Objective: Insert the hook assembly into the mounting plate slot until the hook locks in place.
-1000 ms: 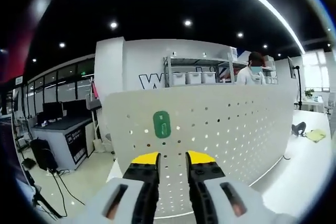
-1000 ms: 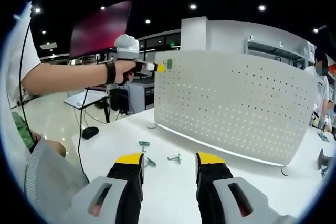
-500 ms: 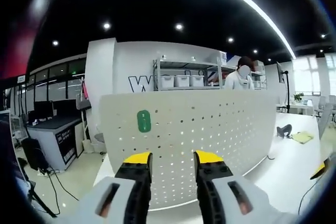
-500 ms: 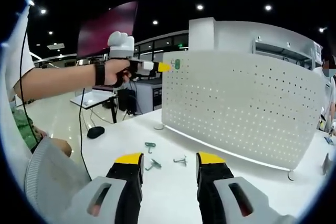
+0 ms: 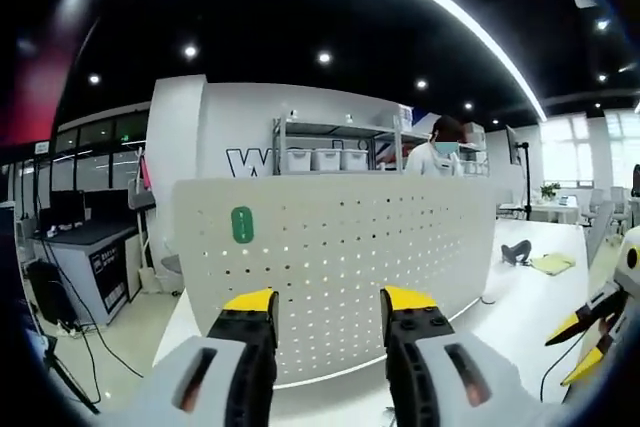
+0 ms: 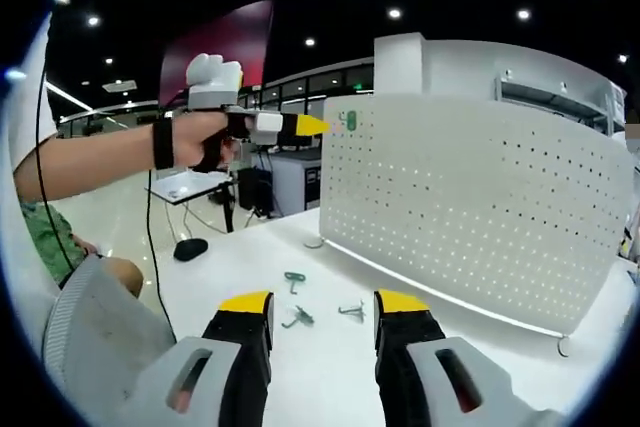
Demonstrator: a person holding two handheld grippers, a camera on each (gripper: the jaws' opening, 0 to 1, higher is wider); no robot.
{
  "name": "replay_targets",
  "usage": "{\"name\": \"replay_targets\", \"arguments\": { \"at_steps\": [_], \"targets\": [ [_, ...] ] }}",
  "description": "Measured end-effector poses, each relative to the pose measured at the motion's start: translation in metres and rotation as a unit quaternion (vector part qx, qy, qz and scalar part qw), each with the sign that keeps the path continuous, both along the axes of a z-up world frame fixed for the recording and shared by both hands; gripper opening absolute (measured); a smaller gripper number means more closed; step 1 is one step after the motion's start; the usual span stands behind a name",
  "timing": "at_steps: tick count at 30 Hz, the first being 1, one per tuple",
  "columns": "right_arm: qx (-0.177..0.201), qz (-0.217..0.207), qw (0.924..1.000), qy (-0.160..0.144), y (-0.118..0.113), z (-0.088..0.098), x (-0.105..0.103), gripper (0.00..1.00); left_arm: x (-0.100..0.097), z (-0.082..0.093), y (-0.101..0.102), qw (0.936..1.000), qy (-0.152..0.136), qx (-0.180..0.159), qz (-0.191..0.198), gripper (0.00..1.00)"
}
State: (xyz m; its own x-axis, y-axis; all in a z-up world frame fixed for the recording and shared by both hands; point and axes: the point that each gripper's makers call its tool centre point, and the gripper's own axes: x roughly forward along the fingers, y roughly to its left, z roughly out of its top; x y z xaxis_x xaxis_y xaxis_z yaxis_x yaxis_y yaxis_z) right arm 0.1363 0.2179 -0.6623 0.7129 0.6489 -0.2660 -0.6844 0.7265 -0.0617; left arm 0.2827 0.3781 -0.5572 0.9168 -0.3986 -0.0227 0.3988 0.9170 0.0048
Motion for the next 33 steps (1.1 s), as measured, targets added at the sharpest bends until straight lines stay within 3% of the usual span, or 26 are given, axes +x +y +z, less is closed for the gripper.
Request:
{"name": "replay_targets", "arguments": {
  "at_steps": [9,19,33],
  "targets": [
    [-0.004,0.024,0.9997,0.003,0.004,-0.004,0.004,0.40,-0.026,-0.007,-0.006,0.9999,0.002,-0.003,-0.013,0.50],
    [-0.007,0.046,0.9989,0.004,0.009,-0.005,0.010,0.41,-0.052,-0.028,-0.014,0.9992,0.020,0.004,-0.034,0.60],
    [-0.029,0.070,0.9970,0.020,0.016,-0.022,0.019,0.40,-0.086,-0.053,-0.034,0.9967,0.037,0.003,-0.072,0.73]
  ]
}}
